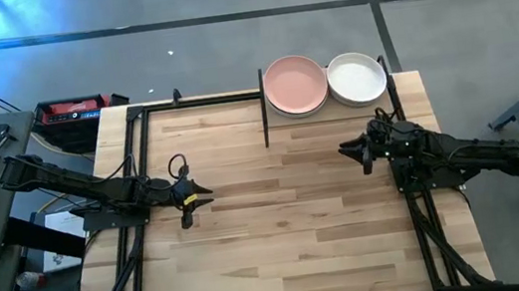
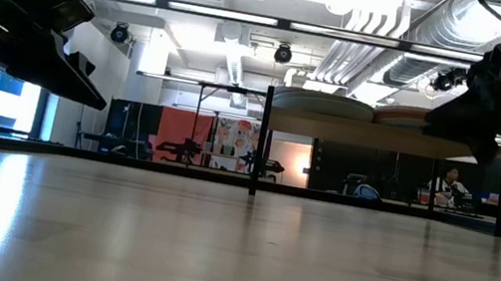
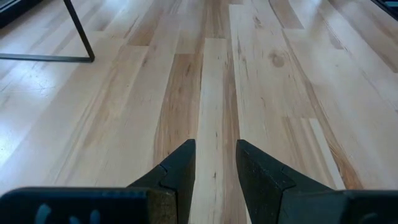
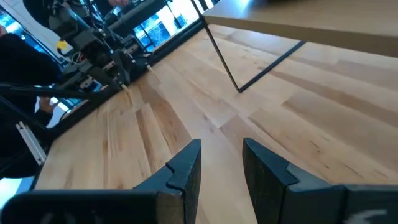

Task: Place and stack plates onto a shelf
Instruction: Return to Home Position

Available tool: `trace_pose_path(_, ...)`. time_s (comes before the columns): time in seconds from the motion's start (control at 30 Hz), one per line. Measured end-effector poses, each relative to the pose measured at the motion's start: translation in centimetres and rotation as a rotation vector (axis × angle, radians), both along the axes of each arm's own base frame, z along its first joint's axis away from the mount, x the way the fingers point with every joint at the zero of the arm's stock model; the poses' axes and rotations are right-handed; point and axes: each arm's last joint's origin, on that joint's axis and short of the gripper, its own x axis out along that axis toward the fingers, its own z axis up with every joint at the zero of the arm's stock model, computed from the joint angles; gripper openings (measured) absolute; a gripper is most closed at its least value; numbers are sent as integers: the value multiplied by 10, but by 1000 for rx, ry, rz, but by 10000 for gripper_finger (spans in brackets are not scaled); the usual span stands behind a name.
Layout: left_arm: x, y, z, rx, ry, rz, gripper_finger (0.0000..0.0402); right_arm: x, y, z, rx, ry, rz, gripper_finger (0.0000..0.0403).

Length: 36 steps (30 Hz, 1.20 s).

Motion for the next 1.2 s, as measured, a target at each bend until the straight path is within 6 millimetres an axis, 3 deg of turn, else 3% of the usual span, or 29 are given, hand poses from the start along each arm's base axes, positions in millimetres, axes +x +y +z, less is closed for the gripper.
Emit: trace_pose_path(1.2,-1,0,5,-9,-42,0,106,-1,0,-3,11,32,-1,100)
